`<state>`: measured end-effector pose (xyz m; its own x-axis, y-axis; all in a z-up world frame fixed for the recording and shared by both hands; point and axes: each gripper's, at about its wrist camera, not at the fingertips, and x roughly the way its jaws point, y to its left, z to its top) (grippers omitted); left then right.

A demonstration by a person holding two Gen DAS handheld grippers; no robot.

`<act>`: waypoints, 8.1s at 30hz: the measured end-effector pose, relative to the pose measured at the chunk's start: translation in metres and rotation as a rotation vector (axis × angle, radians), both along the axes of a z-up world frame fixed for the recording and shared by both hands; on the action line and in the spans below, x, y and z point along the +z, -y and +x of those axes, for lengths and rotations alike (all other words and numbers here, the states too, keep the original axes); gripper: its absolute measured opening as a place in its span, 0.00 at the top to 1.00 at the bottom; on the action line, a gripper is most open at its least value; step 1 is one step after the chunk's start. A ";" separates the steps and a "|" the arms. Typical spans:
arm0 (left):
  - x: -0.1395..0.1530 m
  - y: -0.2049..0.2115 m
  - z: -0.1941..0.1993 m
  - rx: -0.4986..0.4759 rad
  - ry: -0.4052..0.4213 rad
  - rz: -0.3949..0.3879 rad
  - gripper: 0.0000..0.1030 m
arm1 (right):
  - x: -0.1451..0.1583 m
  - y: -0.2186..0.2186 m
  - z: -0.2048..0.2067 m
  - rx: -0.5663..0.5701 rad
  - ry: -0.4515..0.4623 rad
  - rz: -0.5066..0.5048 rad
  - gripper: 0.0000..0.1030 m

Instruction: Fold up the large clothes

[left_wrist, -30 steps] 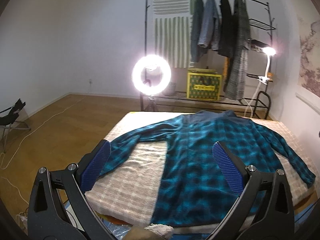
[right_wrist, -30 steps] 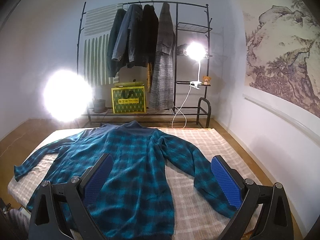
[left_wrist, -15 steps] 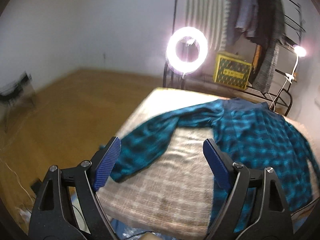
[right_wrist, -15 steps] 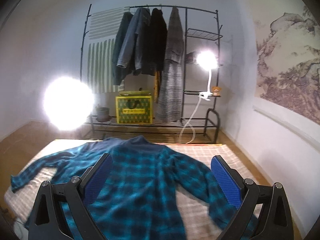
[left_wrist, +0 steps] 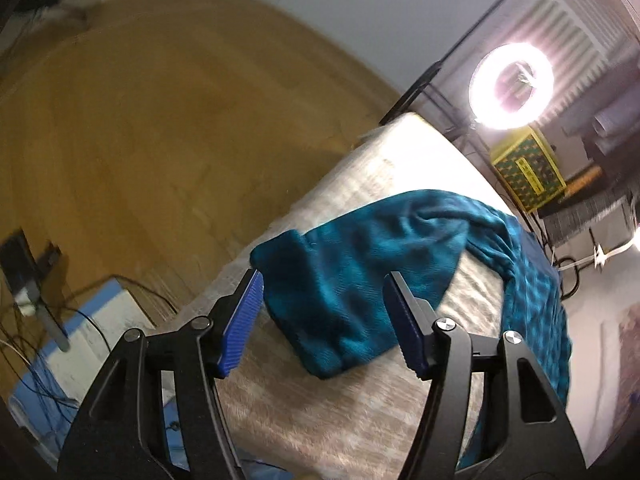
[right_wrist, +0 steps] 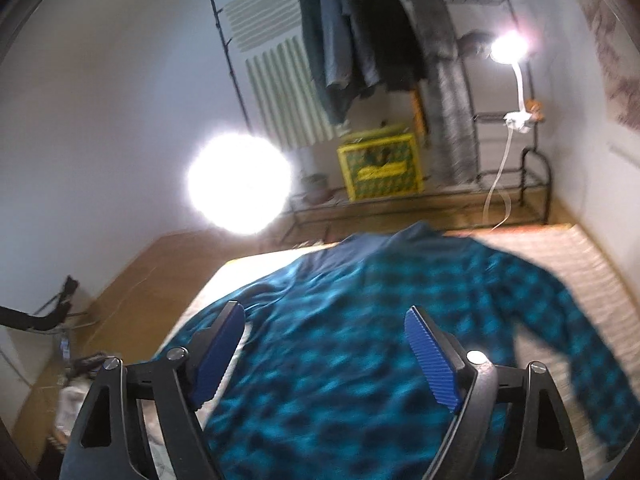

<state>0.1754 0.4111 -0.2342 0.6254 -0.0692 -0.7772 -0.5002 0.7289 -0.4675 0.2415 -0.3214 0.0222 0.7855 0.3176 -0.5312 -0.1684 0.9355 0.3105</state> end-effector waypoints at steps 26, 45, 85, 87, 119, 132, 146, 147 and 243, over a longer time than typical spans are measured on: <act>0.017 0.032 0.054 -0.057 0.057 0.120 0.97 | -0.087 -0.083 0.039 0.230 -0.260 -0.152 0.55; 0.130 0.268 -0.007 -0.661 0.326 0.143 0.97 | -0.146 -0.074 0.067 0.272 -0.392 0.019 0.63; 0.037 0.309 -0.068 -0.940 -0.013 0.028 0.69 | -0.228 -0.155 0.015 0.653 -0.567 0.039 0.67; 0.036 0.317 -0.075 -0.996 -0.016 -0.004 0.69 | -0.232 -0.161 0.006 0.718 -0.589 0.067 0.69; 0.027 0.278 -0.056 -0.799 -0.034 -0.020 0.69 | -0.210 -0.119 0.052 0.476 -0.474 0.052 1.00; 0.013 0.299 -0.046 -0.814 -0.098 -0.038 0.98 | -0.217 -0.133 0.036 0.545 -0.500 0.002 0.69; 0.021 0.273 -0.056 -0.712 -0.069 -0.008 0.52 | -0.199 -0.127 0.025 0.572 -0.463 -0.056 0.65; 0.020 0.270 -0.055 -0.699 -0.053 -0.026 0.51 | -0.191 -0.124 0.026 0.560 -0.450 -0.044 0.64; 0.074 0.489 -0.030 -0.972 0.015 -0.037 0.96 | -0.214 -0.003 0.285 -0.026 -0.428 0.087 0.65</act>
<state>0.1449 -0.0776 -0.1602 0.2924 -0.5851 -0.7564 0.3181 0.8054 -0.5001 0.5265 -0.3189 -0.1914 0.5085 0.3589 -0.7827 0.0156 0.9050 0.4250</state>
